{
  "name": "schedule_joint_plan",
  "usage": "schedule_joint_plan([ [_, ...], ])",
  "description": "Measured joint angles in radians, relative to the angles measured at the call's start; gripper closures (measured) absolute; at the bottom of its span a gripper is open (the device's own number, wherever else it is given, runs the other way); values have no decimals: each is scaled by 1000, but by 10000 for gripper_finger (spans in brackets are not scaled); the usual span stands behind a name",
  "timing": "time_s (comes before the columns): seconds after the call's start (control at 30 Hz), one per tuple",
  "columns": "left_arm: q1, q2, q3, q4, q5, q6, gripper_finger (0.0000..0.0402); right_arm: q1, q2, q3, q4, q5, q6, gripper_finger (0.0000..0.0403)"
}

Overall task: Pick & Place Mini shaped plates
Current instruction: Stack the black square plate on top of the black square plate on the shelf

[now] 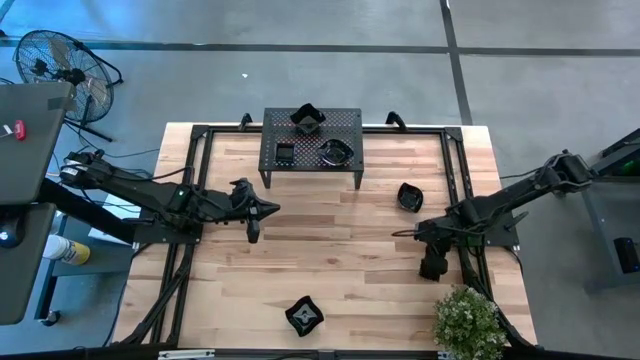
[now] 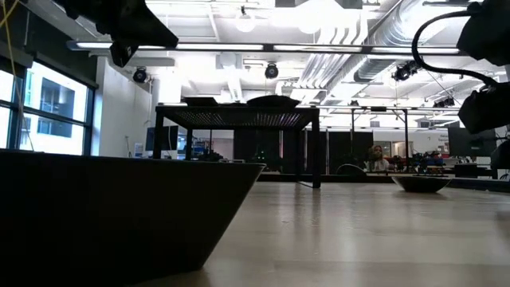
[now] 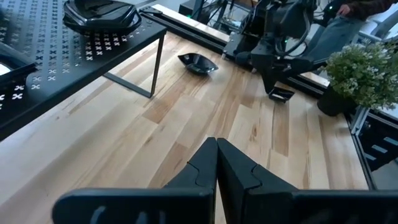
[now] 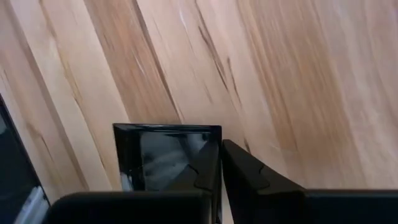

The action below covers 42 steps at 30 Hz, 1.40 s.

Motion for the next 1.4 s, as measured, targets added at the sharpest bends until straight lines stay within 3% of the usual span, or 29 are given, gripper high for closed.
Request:
schedule_joint_plan([
  [0.2, 0, 0, 0, -1, 0, 0, 401, 0, -1, 0, 42, -1, 38, 378],
  [0.43, 0, 0, 0, -11, 1, 0, 401, 0, -1, 0, 48, -18, 27, 311],
  [0.57, 0, 0, 0, -21, 1, -2, 401, 0, 10, -3, 47, -18, 10, 300],
  [0.7, 0, 0, 0, -23, 0, -3, 401, 0, 34, -3, 45, -21, 8, 326],
  [0.87, 0, 0, 0, -23, 0, -3, 401, 0, 44, -3, 66, -46, 17, 392],
  [1.1, 0, 0, 0, -24, 0, -2, 401, -13, 44, 17, 201, -33, 138, 395],
  [1.2, 0, 0, 0, -47, -1, -2, 401, -32, 44, 76, 245, 41, 186, 399],
  [1.4, 0, 0, 0, -79, -29, -3, 401, -111, 130, 216, 362, 308, 310, 400],
])
